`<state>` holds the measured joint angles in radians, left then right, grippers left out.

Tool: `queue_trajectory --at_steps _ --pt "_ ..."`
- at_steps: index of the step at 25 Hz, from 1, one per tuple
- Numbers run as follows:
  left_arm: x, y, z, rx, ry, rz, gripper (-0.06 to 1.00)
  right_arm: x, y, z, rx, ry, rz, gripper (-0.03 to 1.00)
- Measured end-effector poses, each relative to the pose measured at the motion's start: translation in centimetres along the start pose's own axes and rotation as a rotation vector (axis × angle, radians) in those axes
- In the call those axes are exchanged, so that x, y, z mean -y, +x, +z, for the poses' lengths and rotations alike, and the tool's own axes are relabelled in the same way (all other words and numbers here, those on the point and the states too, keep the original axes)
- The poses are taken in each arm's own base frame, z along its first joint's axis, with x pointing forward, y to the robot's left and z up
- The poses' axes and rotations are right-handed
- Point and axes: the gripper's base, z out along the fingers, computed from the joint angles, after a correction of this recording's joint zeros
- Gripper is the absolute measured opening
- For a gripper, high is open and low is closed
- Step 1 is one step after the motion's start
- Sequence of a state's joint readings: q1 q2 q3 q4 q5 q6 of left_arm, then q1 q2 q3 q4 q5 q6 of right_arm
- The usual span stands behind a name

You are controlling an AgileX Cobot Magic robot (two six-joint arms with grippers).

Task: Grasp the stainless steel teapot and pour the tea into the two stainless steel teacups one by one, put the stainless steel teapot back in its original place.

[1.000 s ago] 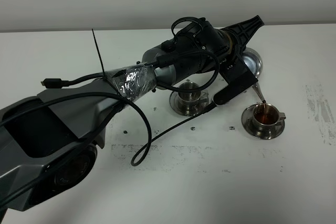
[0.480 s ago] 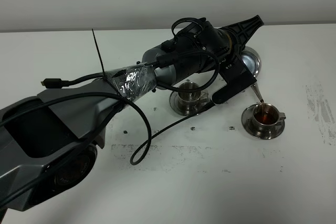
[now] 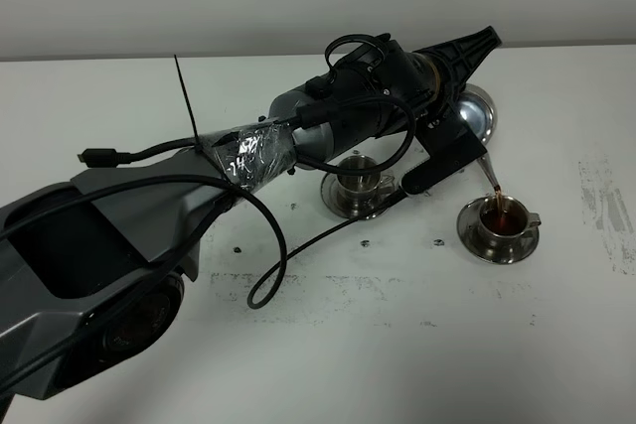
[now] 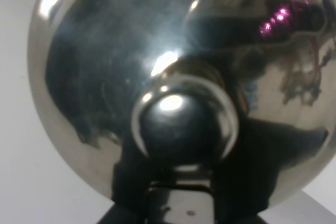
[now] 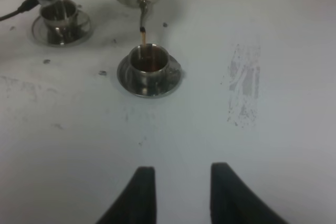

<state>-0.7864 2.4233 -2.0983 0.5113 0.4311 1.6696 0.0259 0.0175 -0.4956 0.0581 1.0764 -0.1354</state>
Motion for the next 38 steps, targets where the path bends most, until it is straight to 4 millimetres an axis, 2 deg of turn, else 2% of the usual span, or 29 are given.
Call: queue_trajectory --at_steps 38 --pt "-0.23 0.1 0.0 -0.012 -0.026 0.014 0.18 0.0 0.0 0.0 0.0 0.0 0.0 0.24"
